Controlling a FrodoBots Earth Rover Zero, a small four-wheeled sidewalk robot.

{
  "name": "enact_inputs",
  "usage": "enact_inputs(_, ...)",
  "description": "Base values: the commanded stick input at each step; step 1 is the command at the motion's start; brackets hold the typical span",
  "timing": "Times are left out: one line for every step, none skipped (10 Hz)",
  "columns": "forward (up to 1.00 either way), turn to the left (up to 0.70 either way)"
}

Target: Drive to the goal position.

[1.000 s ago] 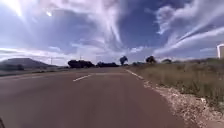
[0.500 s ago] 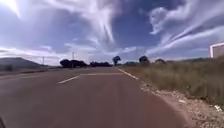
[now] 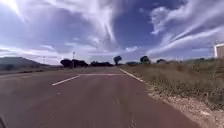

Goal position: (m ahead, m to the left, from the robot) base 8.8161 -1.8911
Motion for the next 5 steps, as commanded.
enact_inputs(1.0, 0.0)
enact_inputs(1.0, 0.0)
enact_inputs(1.0, 0.0)
enact_inputs(1.0, 0.0)
enact_inputs(1.0, 0.0)
